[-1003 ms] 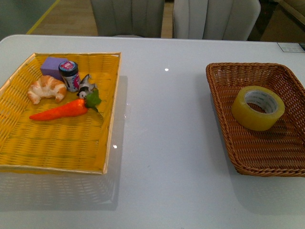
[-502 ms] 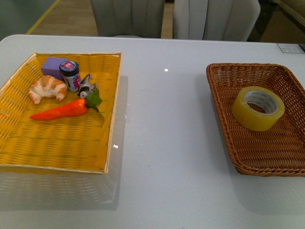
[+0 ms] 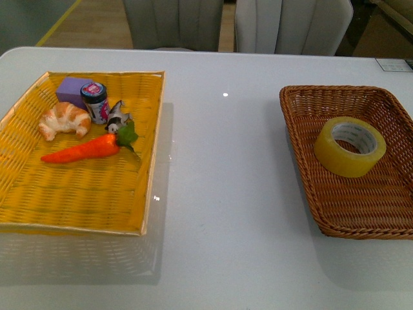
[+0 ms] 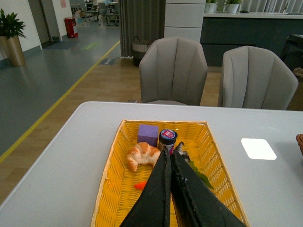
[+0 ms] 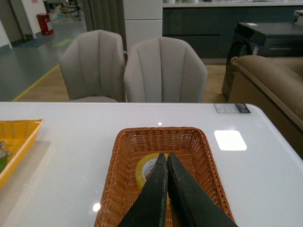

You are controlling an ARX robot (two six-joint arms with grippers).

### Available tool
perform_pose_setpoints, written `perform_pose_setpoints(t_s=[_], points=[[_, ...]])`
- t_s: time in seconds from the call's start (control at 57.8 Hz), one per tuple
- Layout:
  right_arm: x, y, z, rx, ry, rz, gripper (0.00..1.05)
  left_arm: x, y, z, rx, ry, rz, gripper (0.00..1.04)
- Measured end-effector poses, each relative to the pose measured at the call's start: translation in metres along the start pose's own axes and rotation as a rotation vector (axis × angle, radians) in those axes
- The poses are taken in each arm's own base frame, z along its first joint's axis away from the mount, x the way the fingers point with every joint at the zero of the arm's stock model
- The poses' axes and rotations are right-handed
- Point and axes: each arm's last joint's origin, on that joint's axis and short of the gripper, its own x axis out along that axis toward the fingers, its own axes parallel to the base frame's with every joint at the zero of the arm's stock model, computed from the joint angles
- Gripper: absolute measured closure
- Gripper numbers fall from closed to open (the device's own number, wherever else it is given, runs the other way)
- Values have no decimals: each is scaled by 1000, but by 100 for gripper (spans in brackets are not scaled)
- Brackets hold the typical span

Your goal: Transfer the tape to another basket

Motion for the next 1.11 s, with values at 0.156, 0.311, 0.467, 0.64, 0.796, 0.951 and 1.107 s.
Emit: perform_pose_setpoints(t_s=[0.156, 0.311, 0.467, 0.64, 0.796, 0.951, 1.107], points=[[-6, 0, 1, 0, -4, 0, 103, 0, 0, 0, 0, 0, 0, 103], [-10, 0, 2, 0, -6, 0, 103, 0, 0, 0, 0, 0, 0, 103], [-14, 0, 2, 0, -5, 0, 103, 0, 0, 0, 0, 0, 0, 103], [-17, 0, 1, 0, -6, 0, 103, 0, 0, 0, 0, 0, 0, 103], [-22, 0, 0, 0, 6, -1, 103, 0, 0, 0, 0, 0, 0, 103], [-31, 0, -1, 0, 0, 0, 103, 0, 0, 0, 0, 0, 0, 103], [-31, 0, -1, 0, 0, 0, 103, 0, 0, 0, 0, 0, 0, 103]])
